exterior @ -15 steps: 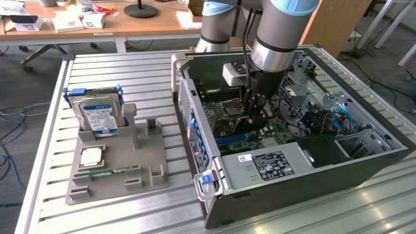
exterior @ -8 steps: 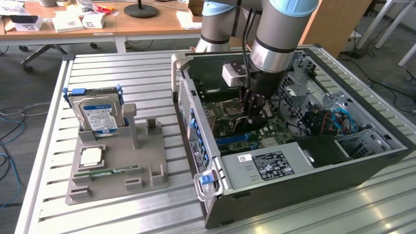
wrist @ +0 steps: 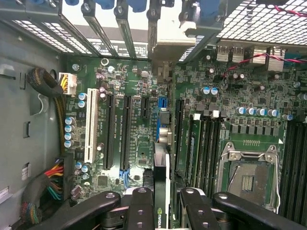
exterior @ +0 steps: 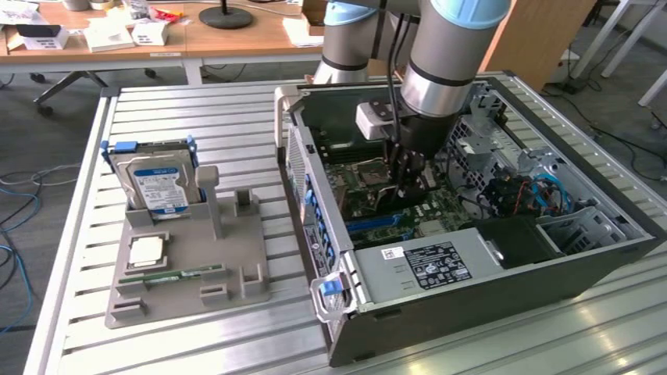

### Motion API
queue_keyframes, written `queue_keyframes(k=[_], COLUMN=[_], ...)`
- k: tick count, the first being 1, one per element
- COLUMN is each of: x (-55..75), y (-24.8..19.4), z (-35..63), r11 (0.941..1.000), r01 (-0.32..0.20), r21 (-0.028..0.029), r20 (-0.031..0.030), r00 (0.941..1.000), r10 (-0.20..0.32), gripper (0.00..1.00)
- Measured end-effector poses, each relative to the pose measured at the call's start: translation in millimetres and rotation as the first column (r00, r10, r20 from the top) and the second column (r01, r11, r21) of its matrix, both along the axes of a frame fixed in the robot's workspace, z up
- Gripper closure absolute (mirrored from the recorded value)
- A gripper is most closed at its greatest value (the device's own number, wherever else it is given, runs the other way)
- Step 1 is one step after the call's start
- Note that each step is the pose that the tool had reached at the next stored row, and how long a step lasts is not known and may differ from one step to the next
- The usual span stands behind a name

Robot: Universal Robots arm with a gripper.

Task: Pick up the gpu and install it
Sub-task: 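Insert the gpu into the slot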

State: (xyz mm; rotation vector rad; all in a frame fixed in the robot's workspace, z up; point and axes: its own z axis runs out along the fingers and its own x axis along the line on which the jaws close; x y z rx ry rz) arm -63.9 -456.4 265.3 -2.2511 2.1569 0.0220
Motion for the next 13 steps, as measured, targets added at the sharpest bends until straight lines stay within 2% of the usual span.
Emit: queue_keyframes(k=[5, 8, 13], x=[0.0, 0.0, 0.0], y=[-0.4, -0.7, -1.1], z=[0.0, 0.0, 0.1], r11=[1.0000, 1.0000, 0.9999], r01=[0.005, 0.007, 0.011], r21=[0.0016, 0.0063, 0.0074], r20=[0.0000, 0.0000, -0.0001], r00=[1.0000, 1.0000, 0.9999], r10=[-0.005, -0.007, -0.011], gripper=[0.74, 0.74, 0.74])
